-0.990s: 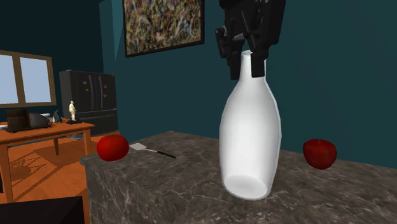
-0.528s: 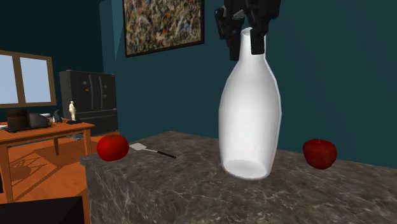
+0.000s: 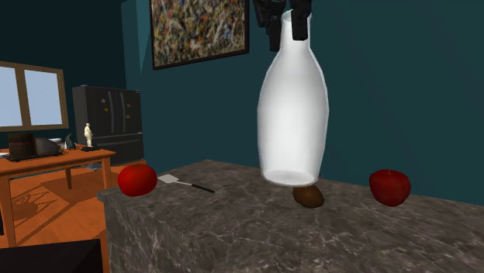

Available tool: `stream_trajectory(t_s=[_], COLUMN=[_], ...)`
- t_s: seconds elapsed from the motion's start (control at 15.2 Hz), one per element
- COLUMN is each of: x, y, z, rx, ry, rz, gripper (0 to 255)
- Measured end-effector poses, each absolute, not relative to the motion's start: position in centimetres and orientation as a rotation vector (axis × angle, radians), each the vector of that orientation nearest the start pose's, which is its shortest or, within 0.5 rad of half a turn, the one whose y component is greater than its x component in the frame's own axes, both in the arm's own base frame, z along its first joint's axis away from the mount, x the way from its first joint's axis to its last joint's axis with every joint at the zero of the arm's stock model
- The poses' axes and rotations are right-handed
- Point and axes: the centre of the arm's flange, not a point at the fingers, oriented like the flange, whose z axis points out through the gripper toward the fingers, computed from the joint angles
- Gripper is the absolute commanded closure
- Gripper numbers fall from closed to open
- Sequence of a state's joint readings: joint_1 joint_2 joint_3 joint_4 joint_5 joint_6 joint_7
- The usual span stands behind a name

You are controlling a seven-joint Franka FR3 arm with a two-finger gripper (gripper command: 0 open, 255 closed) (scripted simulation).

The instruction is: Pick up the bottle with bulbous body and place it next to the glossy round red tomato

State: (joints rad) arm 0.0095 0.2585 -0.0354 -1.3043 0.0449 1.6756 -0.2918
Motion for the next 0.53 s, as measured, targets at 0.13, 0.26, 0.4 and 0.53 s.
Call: stream_trajectory(t_s=[0.13,0.26,0.4,0.53], x=[63.4,62.4,61.6,60.4], y=[1.4,3.7,6.1,8.2], z=[61.7,62.6,63.1,64.1], rx=[-3.091,-3.091,-3.091,-3.091], ry=[-0.413,-0.414,-0.414,-0.414], rz=[-0.184,-0.184,-0.184,-0.184], gripper=[255,255,255,255])
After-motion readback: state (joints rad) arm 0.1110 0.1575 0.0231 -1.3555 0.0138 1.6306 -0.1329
